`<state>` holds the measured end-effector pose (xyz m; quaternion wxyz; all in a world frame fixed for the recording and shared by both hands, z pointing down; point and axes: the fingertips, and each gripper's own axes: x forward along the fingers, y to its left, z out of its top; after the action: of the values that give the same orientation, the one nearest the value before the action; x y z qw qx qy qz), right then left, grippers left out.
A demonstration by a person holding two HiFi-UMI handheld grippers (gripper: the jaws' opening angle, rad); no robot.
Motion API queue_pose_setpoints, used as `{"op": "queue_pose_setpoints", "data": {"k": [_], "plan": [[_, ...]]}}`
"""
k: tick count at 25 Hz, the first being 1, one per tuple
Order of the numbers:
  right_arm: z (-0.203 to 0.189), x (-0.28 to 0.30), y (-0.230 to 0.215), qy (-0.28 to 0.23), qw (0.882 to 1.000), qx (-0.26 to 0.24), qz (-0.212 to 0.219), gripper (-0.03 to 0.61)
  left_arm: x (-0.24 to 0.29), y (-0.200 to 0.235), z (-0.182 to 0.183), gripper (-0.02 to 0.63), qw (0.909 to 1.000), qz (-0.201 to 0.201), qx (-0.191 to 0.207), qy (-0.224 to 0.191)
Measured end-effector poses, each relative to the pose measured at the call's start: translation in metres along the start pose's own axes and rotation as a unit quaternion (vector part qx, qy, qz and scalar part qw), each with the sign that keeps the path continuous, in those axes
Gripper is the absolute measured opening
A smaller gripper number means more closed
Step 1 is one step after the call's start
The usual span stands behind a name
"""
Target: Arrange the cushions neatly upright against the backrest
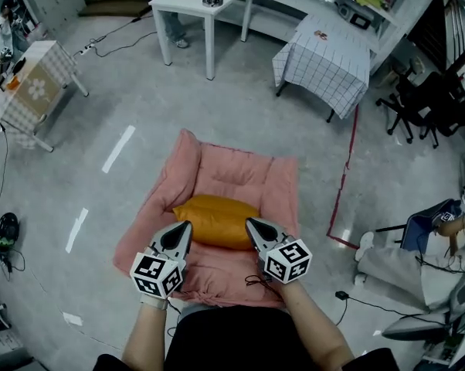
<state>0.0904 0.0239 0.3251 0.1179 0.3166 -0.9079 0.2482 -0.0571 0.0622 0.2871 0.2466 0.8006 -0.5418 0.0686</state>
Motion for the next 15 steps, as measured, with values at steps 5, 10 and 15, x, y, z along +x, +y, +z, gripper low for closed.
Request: {"op": "queue_pose_setpoints", "data": {"k": [5, 10, 15], "plan": [[0.025, 0.007, 0.042, -0.019, 0.999, -0.025, -0.018, 0.009, -0.02, -0.012, 0.018, 0.012, 0.9977, -0.051, 0.044, 0.007], [0.037, 0.008, 0.095, -0.056, 0.996, -0.037, -0.053, 0.008, -0.058, -0.004, 0.033, 0.012, 0.994, -0.093, 0.056, -0.012], [0.061, -0.014, 0.138, -0.101, 0.99, -0.053, -0.083, 0.008, -0.078, -0.006, 0.051, 0.012, 0.9887, -0.131, 0.069, -0.025]]}}
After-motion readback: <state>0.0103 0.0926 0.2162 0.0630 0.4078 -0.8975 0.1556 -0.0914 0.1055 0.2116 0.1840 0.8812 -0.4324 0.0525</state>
